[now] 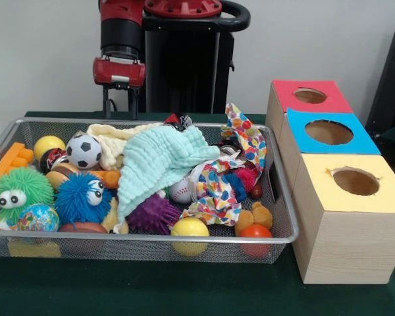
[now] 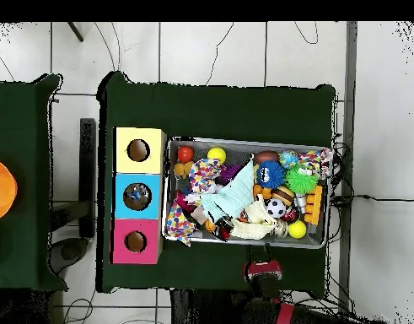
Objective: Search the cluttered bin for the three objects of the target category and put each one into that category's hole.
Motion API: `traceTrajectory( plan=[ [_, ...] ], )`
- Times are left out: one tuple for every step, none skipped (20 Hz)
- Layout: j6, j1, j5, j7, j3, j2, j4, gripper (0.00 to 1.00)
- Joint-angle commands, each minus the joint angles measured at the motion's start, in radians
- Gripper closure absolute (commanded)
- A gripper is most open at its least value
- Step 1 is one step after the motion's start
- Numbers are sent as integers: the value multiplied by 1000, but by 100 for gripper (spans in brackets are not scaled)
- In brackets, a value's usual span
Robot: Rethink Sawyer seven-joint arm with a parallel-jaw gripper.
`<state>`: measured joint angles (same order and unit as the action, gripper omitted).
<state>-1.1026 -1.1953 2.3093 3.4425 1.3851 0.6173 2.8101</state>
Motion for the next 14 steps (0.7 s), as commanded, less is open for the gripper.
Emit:
traceTrajectory(
  plan=[
    [99, 22, -92, 83, 41, 149, -299, 0],
    [118, 24, -148, 117, 83, 221, -272, 0],
    [142, 25, -164, 113, 80, 240, -281, 0],
    [74, 31, -131, 151, 84, 198, -215, 0],
    [71, 32, -131, 160, 85, 199, -208, 0],
    [43, 35, -101, 159, 74, 165, -201, 0],
    [40, 38, -96, 157, 67, 161, -202, 0],
    [13, 43, -79, 166, 64, 142, -191, 0],
    [3, 47, -69, 164, 54, 134, -196, 0],
    [-13, 51, -52, 158, 38, 114, -198, 0],
    [-28, 53, -32, 157, 30, 95, -204, 0],
    [-42, 53, -13, 158, 18, 69, -211, 0],
    [-39, 51, 2, 153, 4, 45, -227, 0],
    [-45, 50, 19, 153, -7, 20, -241, 0]
  ],
)
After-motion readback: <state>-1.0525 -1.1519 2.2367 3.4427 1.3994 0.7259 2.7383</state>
